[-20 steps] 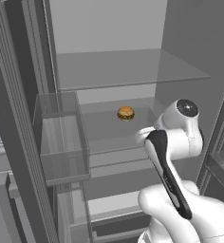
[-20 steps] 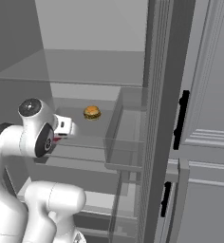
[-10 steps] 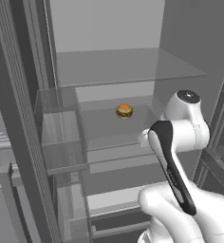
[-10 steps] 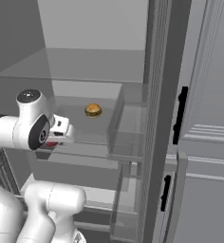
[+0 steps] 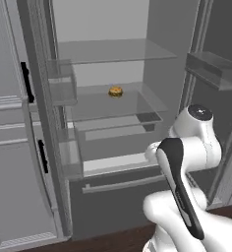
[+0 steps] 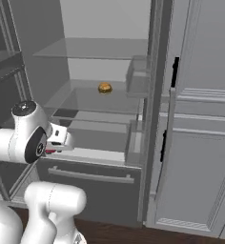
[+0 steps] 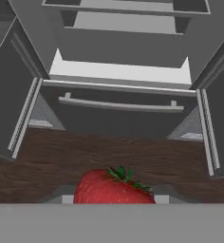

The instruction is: Take the strawberry from the fridge and place it on top of the pancake, located on the dining counter.

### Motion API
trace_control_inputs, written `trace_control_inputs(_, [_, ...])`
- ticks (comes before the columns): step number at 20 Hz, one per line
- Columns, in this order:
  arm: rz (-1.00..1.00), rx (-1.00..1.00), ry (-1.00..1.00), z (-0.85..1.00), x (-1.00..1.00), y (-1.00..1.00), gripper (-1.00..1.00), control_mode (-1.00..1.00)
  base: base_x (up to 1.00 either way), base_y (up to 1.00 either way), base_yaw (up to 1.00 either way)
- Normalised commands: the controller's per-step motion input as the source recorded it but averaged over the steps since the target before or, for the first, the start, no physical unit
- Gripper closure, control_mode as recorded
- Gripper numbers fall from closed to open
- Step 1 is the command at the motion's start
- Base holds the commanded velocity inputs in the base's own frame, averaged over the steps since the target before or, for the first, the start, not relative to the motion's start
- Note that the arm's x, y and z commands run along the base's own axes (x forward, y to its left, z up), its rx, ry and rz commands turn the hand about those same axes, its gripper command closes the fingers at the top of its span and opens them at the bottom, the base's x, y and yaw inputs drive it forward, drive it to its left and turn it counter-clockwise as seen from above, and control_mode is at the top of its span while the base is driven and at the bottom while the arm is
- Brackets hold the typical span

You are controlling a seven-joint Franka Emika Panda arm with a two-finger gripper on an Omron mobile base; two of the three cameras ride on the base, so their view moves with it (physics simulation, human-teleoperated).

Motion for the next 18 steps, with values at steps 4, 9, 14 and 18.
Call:
trace_control_inputs(4, [0.00,0.00,0.00,0.00,0.00,0.00,1.00,1.00,-1.00,0.00,0.00])
trace_control_inputs(9, [0.00,0.00,0.00,0.00,0.00,0.00,1.00,1.00,-1.00,0.00,0.00])
trace_control_inputs(14, [0.00,0.00,0.00,0.00,0.00,0.00,1.00,1.00,-1.00,0.19,0.12])
trace_control_inputs(18, [0.00,0.00,0.00,0.00,0.00,0.00,1.00,1.00,-0.53,0.44,0.68])
